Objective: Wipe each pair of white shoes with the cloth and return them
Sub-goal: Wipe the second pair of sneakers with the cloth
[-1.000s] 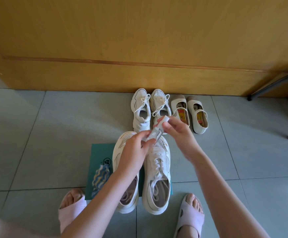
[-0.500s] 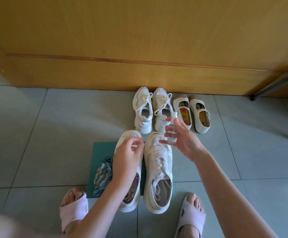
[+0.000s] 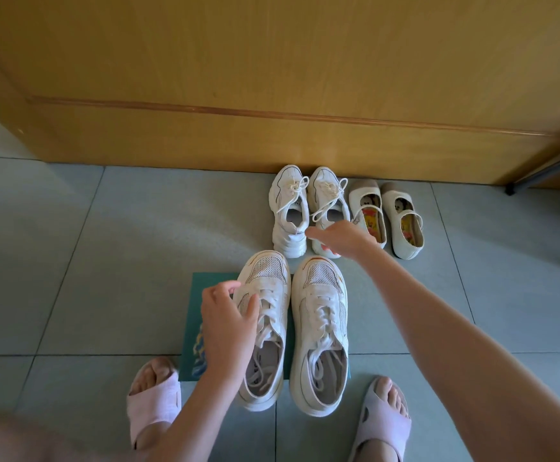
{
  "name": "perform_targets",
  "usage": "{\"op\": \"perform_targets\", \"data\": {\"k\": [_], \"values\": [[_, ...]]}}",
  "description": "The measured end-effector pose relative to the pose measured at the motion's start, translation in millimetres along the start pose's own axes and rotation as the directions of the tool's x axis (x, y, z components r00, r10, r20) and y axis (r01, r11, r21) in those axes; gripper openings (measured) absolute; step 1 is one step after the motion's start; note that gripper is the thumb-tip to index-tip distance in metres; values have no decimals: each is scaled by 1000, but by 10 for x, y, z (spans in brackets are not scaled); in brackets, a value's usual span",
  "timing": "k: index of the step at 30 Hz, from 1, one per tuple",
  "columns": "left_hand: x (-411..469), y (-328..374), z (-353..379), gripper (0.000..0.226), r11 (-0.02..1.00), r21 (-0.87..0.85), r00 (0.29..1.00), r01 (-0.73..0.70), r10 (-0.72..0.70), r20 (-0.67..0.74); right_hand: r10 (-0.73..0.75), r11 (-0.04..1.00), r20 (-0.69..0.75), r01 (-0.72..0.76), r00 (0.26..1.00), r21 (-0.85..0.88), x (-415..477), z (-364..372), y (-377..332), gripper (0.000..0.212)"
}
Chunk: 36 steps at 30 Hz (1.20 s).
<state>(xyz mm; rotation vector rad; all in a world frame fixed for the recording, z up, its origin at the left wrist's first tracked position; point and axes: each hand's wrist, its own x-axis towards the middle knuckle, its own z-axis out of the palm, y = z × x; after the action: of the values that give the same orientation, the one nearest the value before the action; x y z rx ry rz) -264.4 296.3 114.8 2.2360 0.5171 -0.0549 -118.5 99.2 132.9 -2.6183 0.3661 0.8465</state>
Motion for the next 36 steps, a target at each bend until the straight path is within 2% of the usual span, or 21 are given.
{"op": "perform_targets", "data": {"k": [2, 4, 11, 17, 20, 25, 29, 31, 33, 36], "values": [[-13, 2, 5, 42, 1000, 14, 1000, 23, -23, 20, -22, 987, -48, 14, 999, -160, -5, 19, -43, 59], [-29, -3, 11, 44, 1000, 9, 1000, 20, -20, 23, -42, 973, -100, 18, 994, -229, -11, 35, -57, 57], [-33, 0, 33, 42, 1000, 6, 999, 28, -28, 35, -75, 979, -44, 65, 996, -195, 82, 102, -34, 65], [-35, -29, 23, 45, 998, 1, 997, 59, -59, 58, -79, 967, -227, 19, 971, -256, 33, 178, -48, 48], [-25, -32, 20, 45, 998, -5, 995, 68, -68, 71, -40, 991, -297, 0, 954, -135, 35, 163, 7, 46], [-28, -33, 36, 44, 996, -11, 992, 84, -82, 93, 98, 990, -174, -79, 980, 117, 36, 92, 256, 63], [-19, -60, 40, 45, 993, -49, 989, 103, -97, 112, 201, 957, -220, -144, 955, 251, -59, 208, 514, 47], [-18, -66, 36, 46, 992, -60, 987, 107, -99, 129, 203, 909, -201, -108, 958, 403, -96, 296, 624, 48], [-26, -65, 30, 45, 992, -66, 986, 104, -94, 138, 175, 811, -168, -45, 970, 583, -150, 365, 699, 50], [-37, -58, 22, 45, 992, -71, 986, 103, -93, 142, 161, 701, -157, -1, 974, 713, -248, 440, 748, 47]]}}
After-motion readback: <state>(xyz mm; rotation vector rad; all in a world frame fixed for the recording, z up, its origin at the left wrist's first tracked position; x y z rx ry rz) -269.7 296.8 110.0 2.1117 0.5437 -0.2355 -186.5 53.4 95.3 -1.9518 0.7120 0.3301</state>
